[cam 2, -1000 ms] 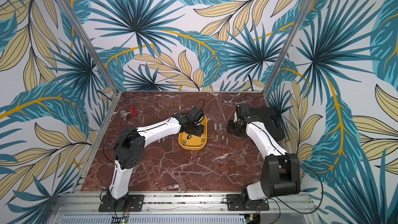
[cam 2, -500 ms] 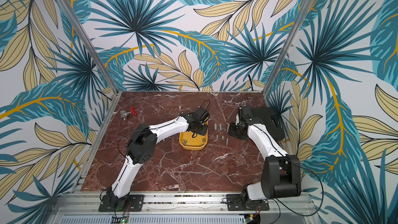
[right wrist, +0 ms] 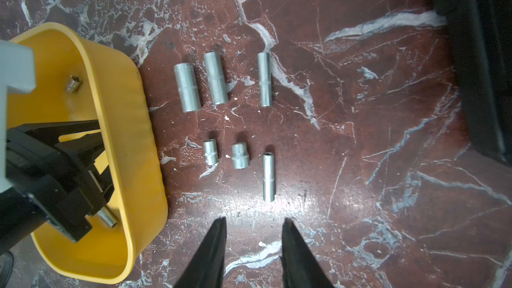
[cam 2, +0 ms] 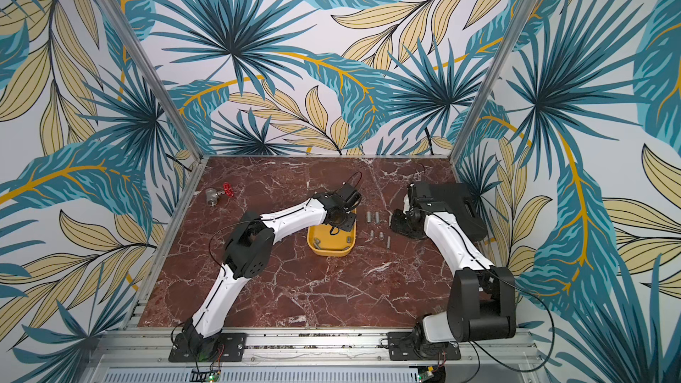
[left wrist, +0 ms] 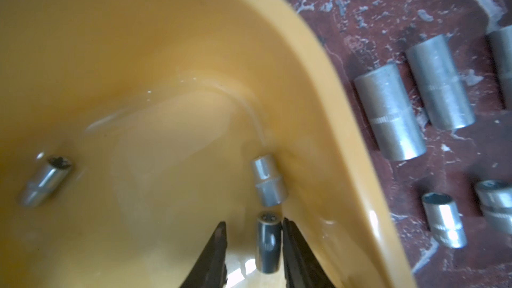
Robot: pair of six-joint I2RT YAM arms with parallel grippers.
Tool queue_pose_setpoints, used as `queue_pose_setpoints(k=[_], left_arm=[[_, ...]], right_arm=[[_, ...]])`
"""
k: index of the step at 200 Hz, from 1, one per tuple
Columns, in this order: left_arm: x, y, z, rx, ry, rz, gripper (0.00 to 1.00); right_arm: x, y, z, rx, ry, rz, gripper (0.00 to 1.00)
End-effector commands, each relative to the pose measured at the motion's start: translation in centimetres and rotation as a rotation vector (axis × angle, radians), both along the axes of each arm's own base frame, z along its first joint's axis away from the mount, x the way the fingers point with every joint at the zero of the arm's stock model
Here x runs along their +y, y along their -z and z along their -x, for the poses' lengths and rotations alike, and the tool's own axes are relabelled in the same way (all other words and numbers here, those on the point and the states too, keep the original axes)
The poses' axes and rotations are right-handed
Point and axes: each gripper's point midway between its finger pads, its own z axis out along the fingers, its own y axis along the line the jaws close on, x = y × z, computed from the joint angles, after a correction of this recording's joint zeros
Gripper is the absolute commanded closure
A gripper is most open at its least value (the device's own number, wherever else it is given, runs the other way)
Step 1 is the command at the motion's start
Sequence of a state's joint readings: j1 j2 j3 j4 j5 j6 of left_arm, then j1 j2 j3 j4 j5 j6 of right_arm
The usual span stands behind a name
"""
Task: Take out the socket from the storage box
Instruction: Pick up the socket head from the storage box.
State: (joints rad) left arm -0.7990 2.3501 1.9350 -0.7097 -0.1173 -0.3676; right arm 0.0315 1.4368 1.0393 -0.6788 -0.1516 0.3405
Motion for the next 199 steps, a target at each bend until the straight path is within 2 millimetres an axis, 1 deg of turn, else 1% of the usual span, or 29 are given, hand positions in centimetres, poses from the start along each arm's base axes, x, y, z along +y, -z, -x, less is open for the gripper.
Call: queue_pose_setpoints(k=[1, 18, 38, 67, 80, 89, 110, 121, 138, 146, 154, 167, 187, 199], left_arm=[[1.0, 0.3, 0.3, -0.013, 0.002, -0.055, 0.68], [1.4, 0.6, 0.4, -0.014, 0.004, -0.069, 0.75], [1.6, 0.9, 0.5, -0.01, 0.007, -0.081, 0.79], [1.7, 0.4, 0.5, -0.018, -0.004, -0.078, 0.87], [1.7, -0.8, 0.3, -0.042, -0.012, -0.059, 0.89], [1.7, -2.2, 0.1, -0.072, -0.02, -0.037, 0.89], [2.0, -6.0, -0.4, -0.139, -0.034, 0.02, 0.89], [2.7, -8.2, -0.6, -0.168, -0.053, 0.05, 0.89], [4.7, -11.1, -0.7, -0.207, -0.093, 0.095, 0.89], [6.1, -12.1, -0.8, -0.218, -0.12, 0.112, 0.89], [7.7, -12.7, -0.6, -0.222, -0.148, 0.123, 0.89], [10.9, -13.3, -0.4, -0.226, -0.204, 0.126, 0.89], [16.4, -12.1, 0.9, -0.201, -0.295, 0.076, 0.89], [19.6, -10.6, 2.0, -0.162, -0.353, 0.057, 0.88]], right_arm=[[0.0, 0.1, 0.6, 0.007, 0.003, -0.011, 0.65], [0.0, 0.0, 0.5, 0.006, 0.003, -0.014, 0.64], [0.1, 0.0, 0.5, 0.007, 0.0, -0.016, 0.65], [0.0, 0.0, 0.6, 0.008, 0.0, -0.011, 0.65], [0.0, -0.1, 0.6, 0.004, -0.002, -0.01, 0.65], [0.0, -0.1, 0.6, 0.002, 0.0, -0.008, 0.65], [0.0, -0.2, 0.5, -0.001, 0.001, -0.01, 0.65], [0.0, -0.1, 0.5, 0.004, 0.001, -0.01, 0.65], [0.1, 0.1, 0.4, 0.005, -0.003, -0.012, 0.65], [0.1, 0.0, 0.4, 0.005, -0.002, -0.012, 0.65], [0.0, 0.1, 0.4, 0.006, -0.002, -0.012, 0.65], [0.1, 0.1, 0.4, 0.007, -0.003, -0.014, 0.65], [0.0, 0.1, 0.3, 0.004, -0.002, -0.01, 0.65], [0.1, 0.1, 0.3, 0.003, -0.003, -0.014, 0.65]])
